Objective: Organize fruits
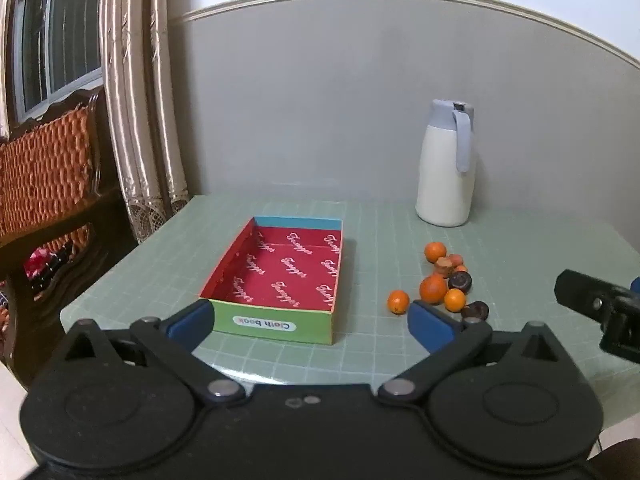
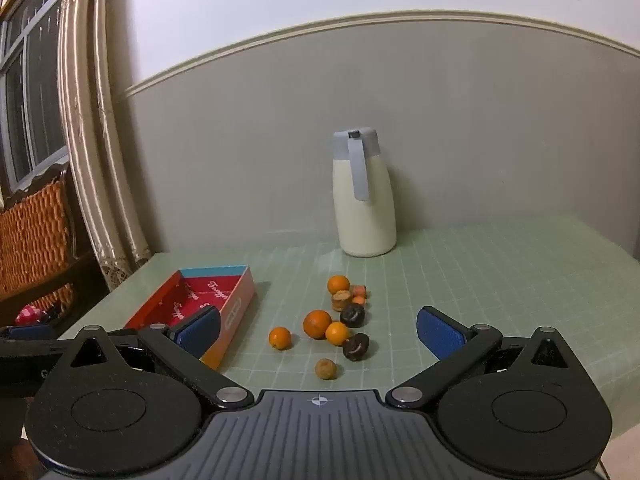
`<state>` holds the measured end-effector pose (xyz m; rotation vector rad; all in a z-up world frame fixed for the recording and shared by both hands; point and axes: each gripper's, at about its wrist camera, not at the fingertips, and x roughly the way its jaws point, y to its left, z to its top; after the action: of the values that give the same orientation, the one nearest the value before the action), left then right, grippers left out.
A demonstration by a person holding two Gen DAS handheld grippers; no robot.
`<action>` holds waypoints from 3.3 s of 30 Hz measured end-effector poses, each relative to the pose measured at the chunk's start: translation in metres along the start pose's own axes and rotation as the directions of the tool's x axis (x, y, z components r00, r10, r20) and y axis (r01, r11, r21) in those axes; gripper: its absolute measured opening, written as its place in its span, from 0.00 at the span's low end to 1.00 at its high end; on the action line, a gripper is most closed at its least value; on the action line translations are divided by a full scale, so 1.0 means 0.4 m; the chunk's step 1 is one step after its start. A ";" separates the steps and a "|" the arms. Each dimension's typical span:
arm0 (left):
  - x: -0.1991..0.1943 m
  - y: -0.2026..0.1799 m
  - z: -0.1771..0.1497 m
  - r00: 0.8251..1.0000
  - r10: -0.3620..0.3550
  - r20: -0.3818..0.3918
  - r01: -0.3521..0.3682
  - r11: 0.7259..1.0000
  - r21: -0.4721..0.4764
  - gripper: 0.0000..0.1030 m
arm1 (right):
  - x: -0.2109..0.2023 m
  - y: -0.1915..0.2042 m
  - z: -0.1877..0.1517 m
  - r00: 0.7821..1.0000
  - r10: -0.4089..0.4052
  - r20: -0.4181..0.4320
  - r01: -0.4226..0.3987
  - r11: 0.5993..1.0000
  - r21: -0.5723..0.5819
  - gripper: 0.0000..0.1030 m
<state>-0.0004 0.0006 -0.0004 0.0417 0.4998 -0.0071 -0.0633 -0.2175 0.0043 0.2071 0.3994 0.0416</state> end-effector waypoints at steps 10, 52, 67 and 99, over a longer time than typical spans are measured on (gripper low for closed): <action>0.023 -0.009 -0.009 0.999 0.027 -0.032 -0.027 1.000 0.017 0.94 | 0.031 -0.004 -0.027 0.999 0.015 -0.029 -0.015 1.000 -0.005 1.00; 0.044 -0.010 -0.019 0.999 0.032 -0.036 -0.032 0.999 0.000 0.94 | 0.062 0.001 -0.043 0.998 -0.040 -0.052 0.037 0.998 -0.049 1.00; 0.038 -0.012 -0.023 0.999 0.037 -0.031 -0.037 0.999 0.001 0.94 | 0.089 -0.006 -0.056 0.993 -0.084 -0.083 0.079 0.995 -0.062 1.00; 0.040 -0.011 -0.023 0.999 0.038 -0.034 -0.038 0.999 -0.001 0.94 | 0.088 -0.003 -0.058 0.993 -0.080 -0.085 0.076 0.996 -0.055 1.00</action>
<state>0.0091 -0.0034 -0.0164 0.0502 0.5331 0.0314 -0.0398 -0.2113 -0.0303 0.1389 0.4924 -0.0163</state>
